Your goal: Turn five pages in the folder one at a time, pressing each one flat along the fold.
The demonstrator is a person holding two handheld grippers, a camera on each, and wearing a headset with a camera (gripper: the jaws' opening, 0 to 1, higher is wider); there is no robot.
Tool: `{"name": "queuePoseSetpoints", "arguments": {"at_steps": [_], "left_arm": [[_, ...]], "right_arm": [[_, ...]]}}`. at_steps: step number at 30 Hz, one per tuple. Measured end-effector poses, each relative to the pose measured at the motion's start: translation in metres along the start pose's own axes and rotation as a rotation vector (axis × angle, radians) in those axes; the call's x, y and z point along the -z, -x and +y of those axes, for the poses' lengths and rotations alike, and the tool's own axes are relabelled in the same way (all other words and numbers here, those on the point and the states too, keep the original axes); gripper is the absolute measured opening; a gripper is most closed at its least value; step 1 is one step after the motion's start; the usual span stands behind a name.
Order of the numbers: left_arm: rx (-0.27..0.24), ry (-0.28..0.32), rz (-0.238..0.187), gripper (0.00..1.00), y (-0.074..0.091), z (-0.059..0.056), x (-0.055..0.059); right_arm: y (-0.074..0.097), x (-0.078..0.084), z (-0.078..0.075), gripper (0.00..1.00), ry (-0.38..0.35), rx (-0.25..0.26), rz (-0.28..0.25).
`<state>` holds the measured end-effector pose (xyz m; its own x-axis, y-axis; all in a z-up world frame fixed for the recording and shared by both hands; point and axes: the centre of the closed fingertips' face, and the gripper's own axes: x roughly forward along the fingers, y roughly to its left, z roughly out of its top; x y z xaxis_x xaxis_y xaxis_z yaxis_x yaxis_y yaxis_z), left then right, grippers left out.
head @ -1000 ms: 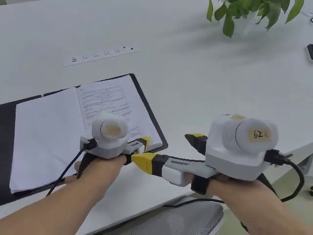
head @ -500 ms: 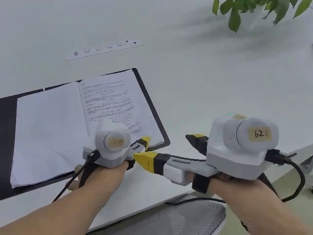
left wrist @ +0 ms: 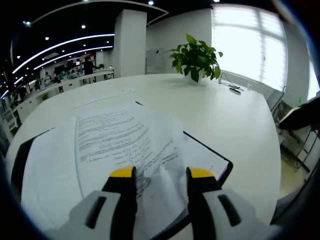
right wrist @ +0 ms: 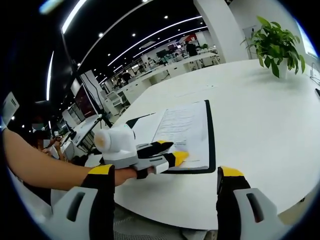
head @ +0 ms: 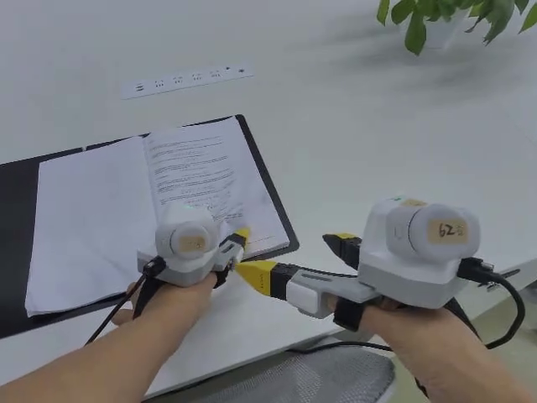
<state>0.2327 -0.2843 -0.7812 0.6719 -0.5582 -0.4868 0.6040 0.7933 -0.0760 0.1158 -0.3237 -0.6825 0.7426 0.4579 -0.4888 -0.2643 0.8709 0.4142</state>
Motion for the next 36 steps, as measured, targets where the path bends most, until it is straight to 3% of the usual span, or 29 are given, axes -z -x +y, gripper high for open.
{"name": "queuePoseSetpoints", "arguments": {"at_steps": [7,14,23,31,36], "left_arm": [[0.014,0.024,-0.001,0.36,0.001,0.003,-0.001],[0.017,0.035,-0.005,0.35,0.001,0.003,-0.001],[0.013,0.045,-0.002,0.33,0.002,0.005,-0.002],[0.007,0.042,-0.005,0.32,0.002,0.005,-0.002],[0.004,0.045,-0.005,0.32,0.002,0.005,-0.002]], "right_arm": [[-0.014,-0.002,-0.007,0.8,0.001,-0.009,0.007],[-0.057,-0.013,-0.028,0.66,0.032,-0.039,0.004],[-0.101,-0.032,-0.052,0.41,-0.031,-0.072,-0.012],[-0.127,-0.034,-0.068,0.35,-0.111,-0.07,0.002],[-0.136,-0.033,-0.068,0.32,-0.169,-0.103,0.003]]}}
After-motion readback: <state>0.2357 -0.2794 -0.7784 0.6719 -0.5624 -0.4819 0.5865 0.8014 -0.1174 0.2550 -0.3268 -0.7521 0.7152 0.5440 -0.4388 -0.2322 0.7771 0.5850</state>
